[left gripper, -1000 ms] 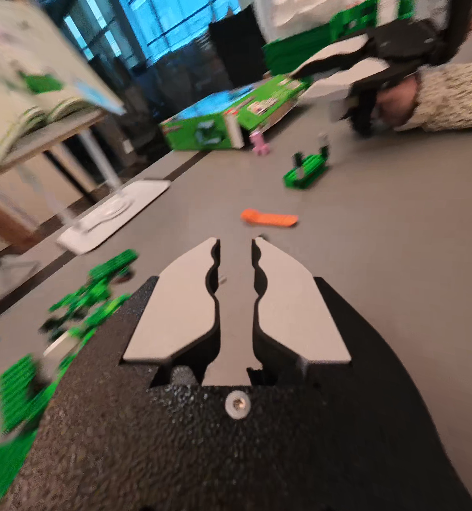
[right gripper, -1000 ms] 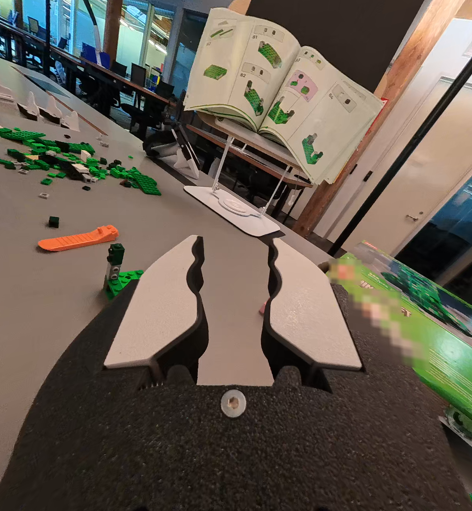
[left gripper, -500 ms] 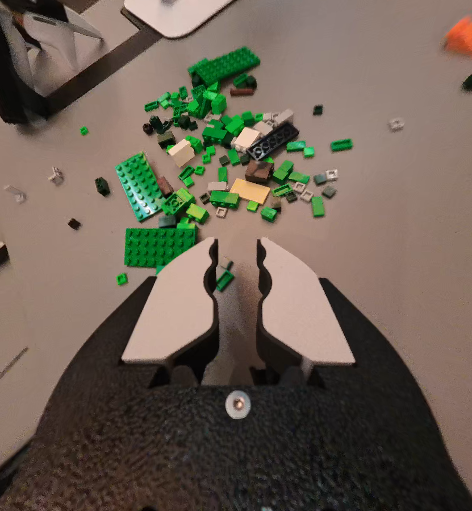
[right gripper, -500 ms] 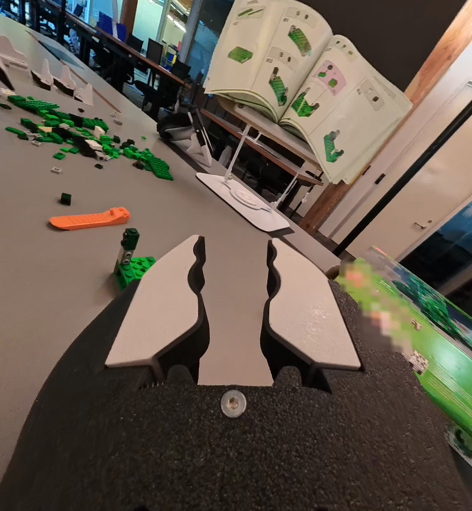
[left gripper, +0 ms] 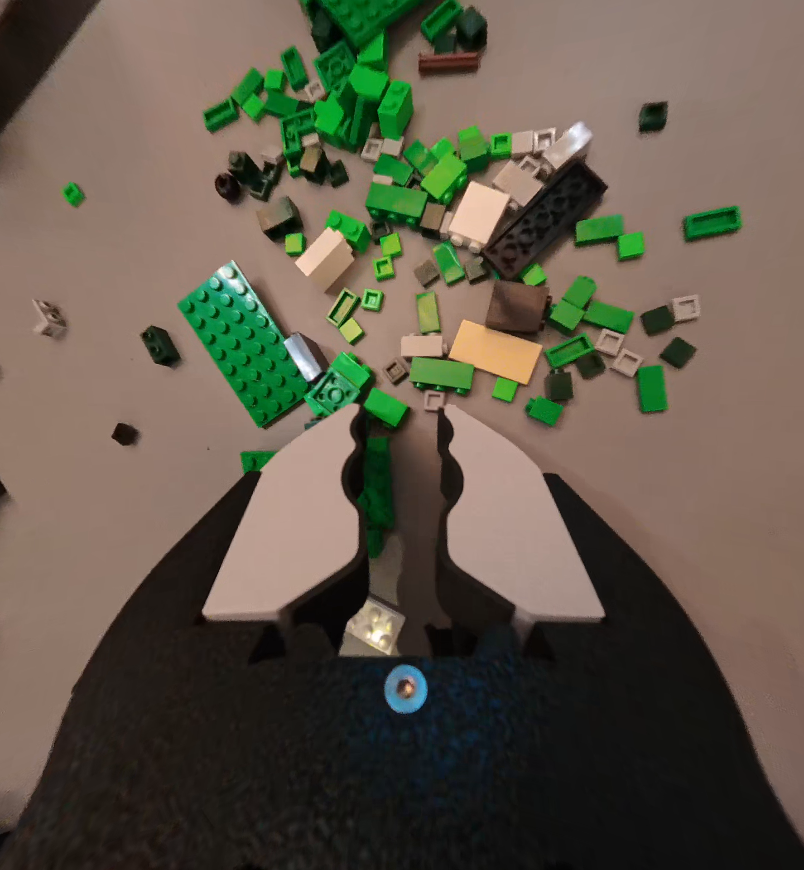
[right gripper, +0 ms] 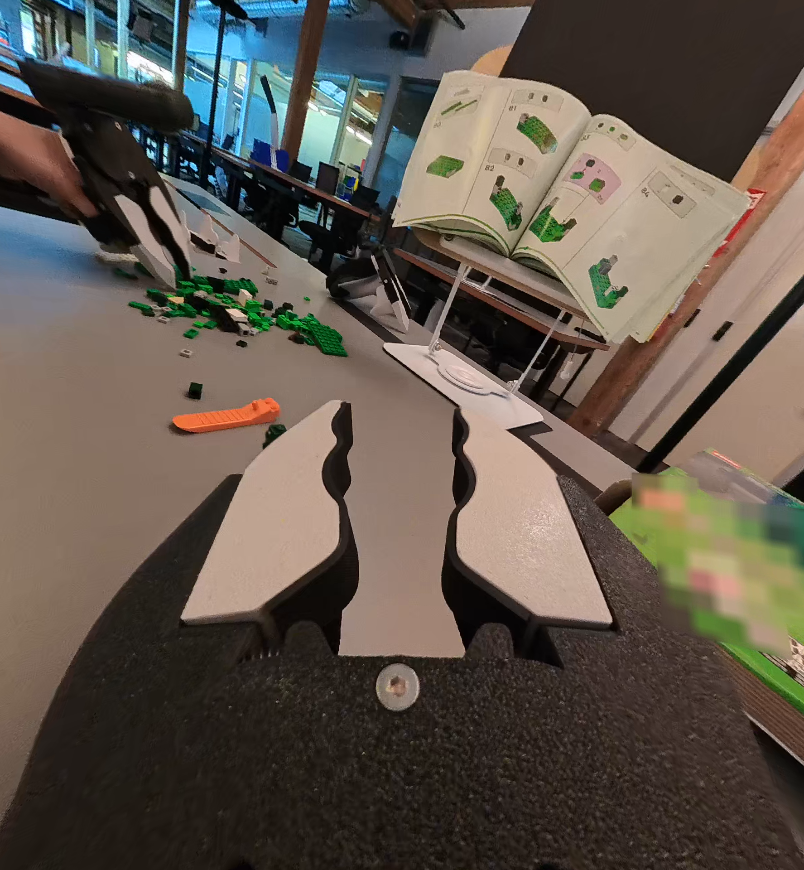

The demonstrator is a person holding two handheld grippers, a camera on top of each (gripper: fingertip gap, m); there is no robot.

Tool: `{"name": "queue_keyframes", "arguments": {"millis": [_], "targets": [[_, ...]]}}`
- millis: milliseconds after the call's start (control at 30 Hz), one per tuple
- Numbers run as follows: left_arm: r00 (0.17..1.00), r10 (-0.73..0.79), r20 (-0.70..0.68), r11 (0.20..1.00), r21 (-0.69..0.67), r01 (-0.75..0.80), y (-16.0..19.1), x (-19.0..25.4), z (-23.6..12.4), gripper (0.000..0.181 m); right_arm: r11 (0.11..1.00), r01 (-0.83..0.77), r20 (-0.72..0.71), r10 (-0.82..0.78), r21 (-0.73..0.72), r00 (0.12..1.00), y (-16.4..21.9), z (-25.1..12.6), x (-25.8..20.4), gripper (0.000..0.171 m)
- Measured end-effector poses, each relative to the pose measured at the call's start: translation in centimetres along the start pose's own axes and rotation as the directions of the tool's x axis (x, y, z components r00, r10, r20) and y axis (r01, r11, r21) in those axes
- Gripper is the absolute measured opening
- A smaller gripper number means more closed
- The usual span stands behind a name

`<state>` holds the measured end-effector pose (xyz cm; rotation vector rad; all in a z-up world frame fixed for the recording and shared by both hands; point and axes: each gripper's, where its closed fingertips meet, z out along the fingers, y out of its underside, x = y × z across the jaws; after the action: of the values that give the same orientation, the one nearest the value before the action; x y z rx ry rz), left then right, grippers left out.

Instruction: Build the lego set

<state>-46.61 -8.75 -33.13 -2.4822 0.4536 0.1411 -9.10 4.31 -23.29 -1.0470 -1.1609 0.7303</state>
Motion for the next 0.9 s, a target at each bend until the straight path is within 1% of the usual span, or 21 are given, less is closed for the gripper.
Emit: {"name": "queue_keyframes", "arguments": {"millis": [67,133,200,300,367,433,500,567,600,667,733,800,833,900], "targets": [[1.0,0.004,0.017,1.0,-0.009,-0.004,0.1,-0.5,0.0,0.031,1.0,-0.02,0.011,0.02,0.013,1.0,-0.2,-0.1,0.0,0.04],[1.0,0.011,-0.001,1.0,-0.014,-0.011,0.0,-0.4,0.1,0.031,0.999,-0.041,0.02,0.04,0.023,0.999,-0.3,-0.2,0.0,0.04],[0.999,0.02,-0.031,1.0,-0.007,-0.021,-0.2,-0.3,0.3,0.028,0.998,-0.058,0.03,0.058,0.027,0.998,-0.3,-0.2,0.0,0.04],[0.996,0.011,-0.089,1.0,-0.005,-0.011,-0.3,0.2,0.5,0.016,0.997,-0.068,0.044,0.066,0.03,0.997,-0.4,-0.2,-0.2,0.04],[0.996,0.013,-0.091,1.0,-0.007,-0.014,-0.2,0.1,0.5,0.016,0.998,-0.062,0.051,0.06,0.031,0.997,-0.4,-0.2,-0.3,0.04],[0.995,0.026,-0.093,1.0,0.02,-0.024,-0.4,0.7,0.0,0.015,0.998,-0.053,0.061,0.051,0.03,0.997,-0.4,-0.2,-0.6,0.04],[0.988,0.048,-0.15,0.994,0.103,-0.033,-1.4,3.0,-1.2,0.015,0.999,-0.044,0.063,0.042,0.032,0.997,-0.5,-0.2,-0.7,0.039],[0.959,0.121,-0.258,0.979,0.193,-0.072,-2.7,7.4,-3.0,0.015,0.999,-0.042,0.067,0.04,0.03,0.997,-0.5,-0.2,-0.8,0.039],[0.942,0.172,-0.289,0.971,0.21,-0.113,-2.9,9.6,-3.6,0.015,0.999,-0.041,0.066,0.039,0.028,0.997,-0.4,-0.2,-0.8,0.039],[0.918,0.27,-0.29,0.958,0.179,-0.225,-2.5,12.7,-3.7,0.015,0.999,-0.043,0.067,0.041,0.025,0.997,-0.4,-0.1,-0.8,0.039],[0.897,0.328,-0.295,0.944,0.143,-0.297,-2.0,14.6,-3.2,0.015,0.999,-0.046,0.067,0.045,0.025,0.997,-0.4,-0.1,-0.7,0.039],[0.893,0.339,-0.295,0.941,0.122,-0.317,-1.8,15.1,-2.7,0.028,0.998,-0.052,0.067,0.05,0.026,0.997,-0.4,-0.1,-0.7,0.039],[0.897,0.349,-0.272,0.937,0.112,-0.331,-1.9,14.3,-2.6,0.035,0.998,-0.054,0.068,0.052,0.027,0.996,-0.4,-0.1,-0.7,0.039],[0.903,0.384,-0.195,0.923,0.112,-0.368,-2.7,11.4,-2.8,0.05,0.998,-0.057,0.071,0.055,0.027,0.996,-0.4,-0.2,-0.7,0.039]]}}
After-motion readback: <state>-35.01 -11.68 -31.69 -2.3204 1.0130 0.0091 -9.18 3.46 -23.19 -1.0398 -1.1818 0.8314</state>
